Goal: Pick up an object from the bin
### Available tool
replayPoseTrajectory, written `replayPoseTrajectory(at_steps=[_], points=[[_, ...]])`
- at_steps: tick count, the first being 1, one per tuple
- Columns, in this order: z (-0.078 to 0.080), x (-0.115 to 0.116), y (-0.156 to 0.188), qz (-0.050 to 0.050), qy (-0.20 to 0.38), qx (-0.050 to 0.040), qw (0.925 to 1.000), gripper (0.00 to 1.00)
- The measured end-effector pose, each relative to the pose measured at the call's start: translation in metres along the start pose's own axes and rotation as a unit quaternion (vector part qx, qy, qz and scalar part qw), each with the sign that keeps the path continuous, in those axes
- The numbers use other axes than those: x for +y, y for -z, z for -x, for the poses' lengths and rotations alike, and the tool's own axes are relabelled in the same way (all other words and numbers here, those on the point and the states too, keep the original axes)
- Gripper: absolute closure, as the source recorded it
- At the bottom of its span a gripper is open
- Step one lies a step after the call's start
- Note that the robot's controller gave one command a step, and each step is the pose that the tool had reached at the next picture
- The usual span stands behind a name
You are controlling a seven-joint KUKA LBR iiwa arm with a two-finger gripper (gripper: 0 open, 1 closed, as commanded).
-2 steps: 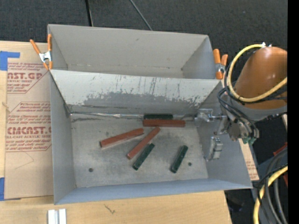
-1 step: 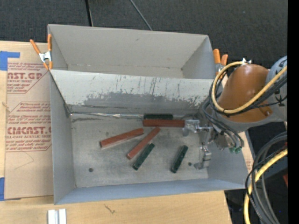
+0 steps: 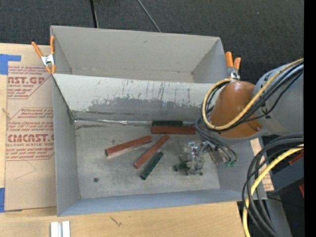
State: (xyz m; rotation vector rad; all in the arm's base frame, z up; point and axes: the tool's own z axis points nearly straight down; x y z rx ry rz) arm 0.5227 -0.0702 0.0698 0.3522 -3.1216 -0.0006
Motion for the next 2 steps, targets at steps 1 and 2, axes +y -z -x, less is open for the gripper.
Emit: replayPoseTrajectory(at_steps=[1, 2], points=[[0.0, 0.0, 0.0, 0.0, 0.0, 0.0, 1.0, 1.0], [0.015, 0.02, 0.187, 0.0, -0.042, -0.0028, 0.9991, 1.0]])
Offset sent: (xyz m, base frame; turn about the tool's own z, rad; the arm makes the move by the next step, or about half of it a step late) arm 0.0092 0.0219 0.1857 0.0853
